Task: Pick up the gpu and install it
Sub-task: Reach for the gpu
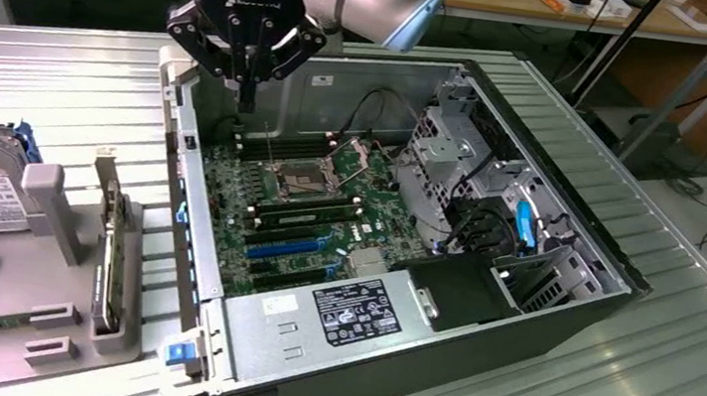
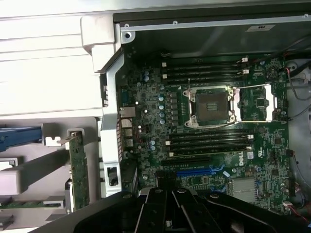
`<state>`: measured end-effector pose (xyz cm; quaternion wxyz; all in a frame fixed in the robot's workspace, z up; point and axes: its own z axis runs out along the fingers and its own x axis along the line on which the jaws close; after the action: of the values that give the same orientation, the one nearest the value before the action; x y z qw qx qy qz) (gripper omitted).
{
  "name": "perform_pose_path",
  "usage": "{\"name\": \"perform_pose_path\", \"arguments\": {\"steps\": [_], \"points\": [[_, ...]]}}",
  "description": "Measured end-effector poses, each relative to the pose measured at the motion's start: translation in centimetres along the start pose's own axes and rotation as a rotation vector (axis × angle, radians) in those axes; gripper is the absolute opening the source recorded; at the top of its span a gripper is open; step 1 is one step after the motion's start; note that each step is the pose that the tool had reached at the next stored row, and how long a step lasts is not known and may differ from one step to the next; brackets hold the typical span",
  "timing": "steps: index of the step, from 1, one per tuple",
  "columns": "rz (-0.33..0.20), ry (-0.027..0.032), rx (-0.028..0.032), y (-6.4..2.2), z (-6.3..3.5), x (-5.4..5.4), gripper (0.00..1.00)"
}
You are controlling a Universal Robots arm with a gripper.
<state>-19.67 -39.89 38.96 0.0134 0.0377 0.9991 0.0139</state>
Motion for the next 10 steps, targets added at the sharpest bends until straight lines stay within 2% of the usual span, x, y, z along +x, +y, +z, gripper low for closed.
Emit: {"name": "perform_pose_path", "arguments": {"steps": [10], "points": [[0.0, 0.0, 0.0001, -0.09, 0.11, 1.04, 0.11]]}}
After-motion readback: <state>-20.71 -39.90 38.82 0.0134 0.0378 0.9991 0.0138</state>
